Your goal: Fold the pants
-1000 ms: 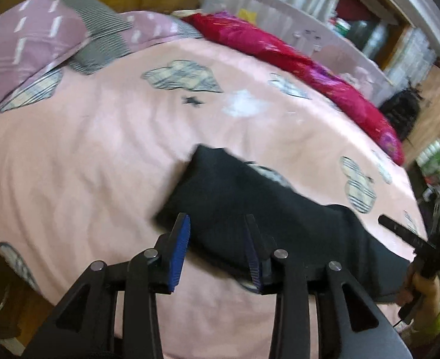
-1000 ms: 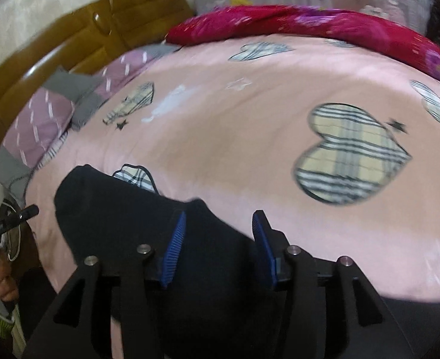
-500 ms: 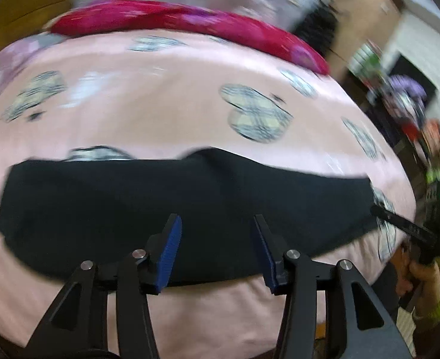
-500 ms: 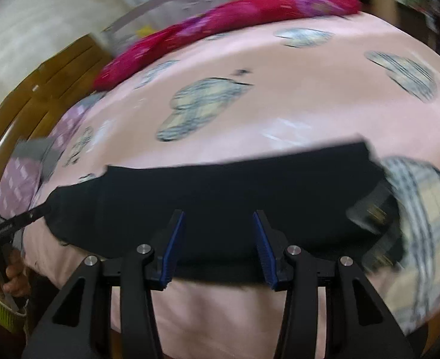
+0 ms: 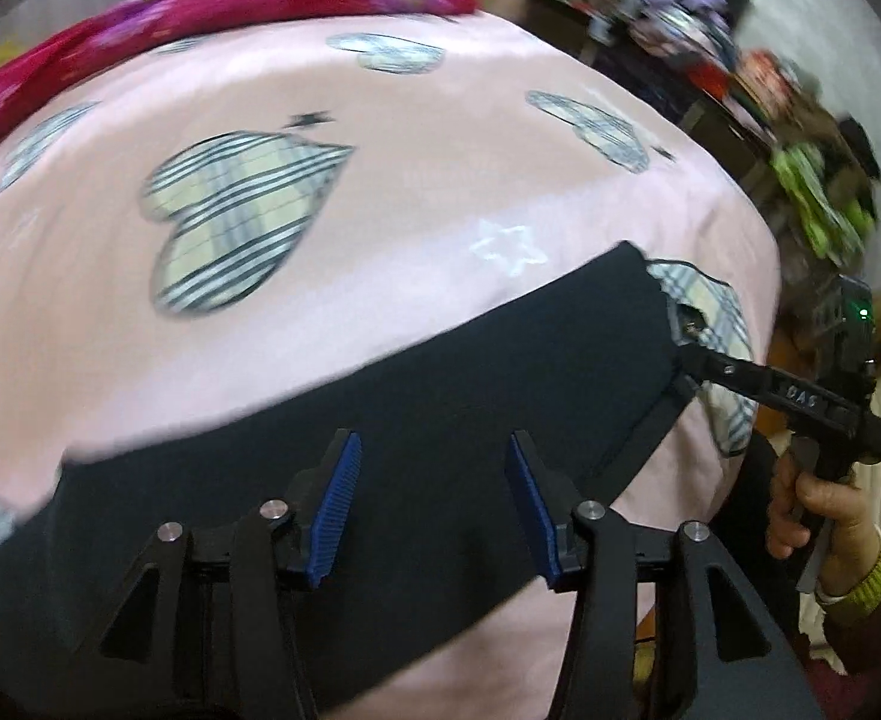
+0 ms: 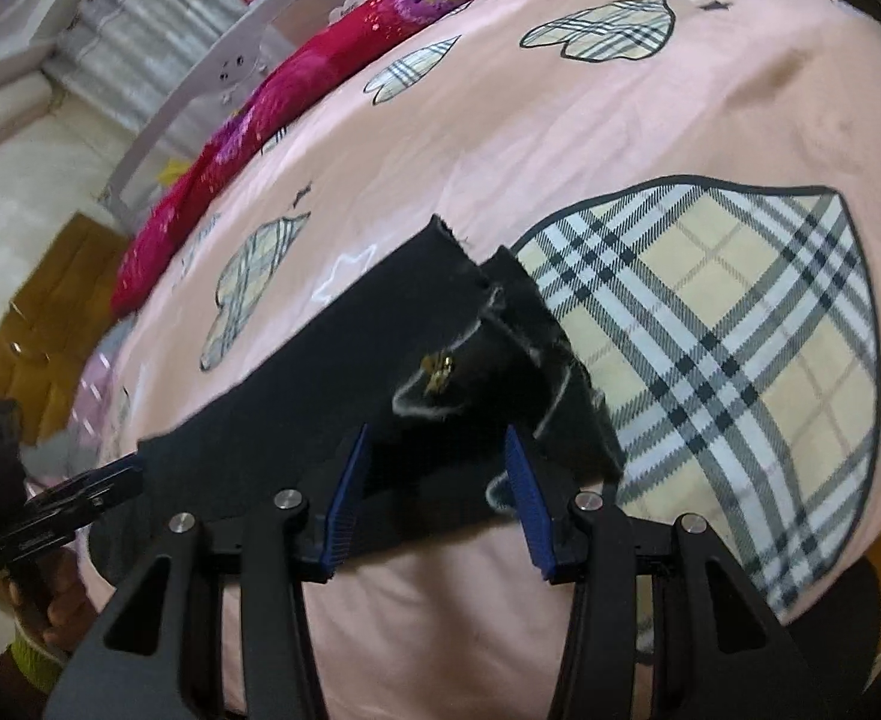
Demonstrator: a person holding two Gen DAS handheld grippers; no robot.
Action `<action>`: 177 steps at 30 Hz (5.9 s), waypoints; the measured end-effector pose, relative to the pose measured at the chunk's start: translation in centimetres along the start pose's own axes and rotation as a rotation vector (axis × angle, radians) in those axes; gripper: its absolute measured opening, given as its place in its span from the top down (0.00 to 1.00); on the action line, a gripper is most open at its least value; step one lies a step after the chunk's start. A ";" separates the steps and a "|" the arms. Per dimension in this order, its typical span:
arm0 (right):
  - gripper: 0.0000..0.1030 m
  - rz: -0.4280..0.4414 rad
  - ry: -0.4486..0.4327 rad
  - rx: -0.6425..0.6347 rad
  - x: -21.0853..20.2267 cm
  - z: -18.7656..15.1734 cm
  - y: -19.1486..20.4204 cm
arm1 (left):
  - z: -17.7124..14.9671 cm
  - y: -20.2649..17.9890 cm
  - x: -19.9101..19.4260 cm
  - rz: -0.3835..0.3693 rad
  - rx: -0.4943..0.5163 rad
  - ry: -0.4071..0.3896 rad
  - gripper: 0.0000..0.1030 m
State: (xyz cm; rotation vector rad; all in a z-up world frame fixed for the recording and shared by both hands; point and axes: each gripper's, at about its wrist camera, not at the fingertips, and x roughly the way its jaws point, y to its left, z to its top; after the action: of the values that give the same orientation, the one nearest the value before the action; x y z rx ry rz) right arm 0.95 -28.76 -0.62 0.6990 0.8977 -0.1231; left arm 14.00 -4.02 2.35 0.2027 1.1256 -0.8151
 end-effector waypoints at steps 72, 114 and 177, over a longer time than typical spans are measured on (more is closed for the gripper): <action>0.88 0.461 -0.065 -0.209 -2.8 -1.7 6.6 | 7.1 -5.7 -0.9 -0.329 0.160 -0.009 0.92; 0.56 0.488 0.415 -0.718 11.2 -7.4 25.3 | -19.8 16.3 -11.8 0.057 -0.740 -0.262 0.64; 0.58 0.592 0.856 -1.317 30.4 -16.8 52.3 | -33.2 30.1 -17.1 0.292 -1.306 -0.411 0.43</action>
State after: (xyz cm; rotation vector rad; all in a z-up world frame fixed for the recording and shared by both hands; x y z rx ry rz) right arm 28.59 27.44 -4.06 -0.3151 1.2702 1.2825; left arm 7.11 42.87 -5.19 -0.8378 1.0003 0.2355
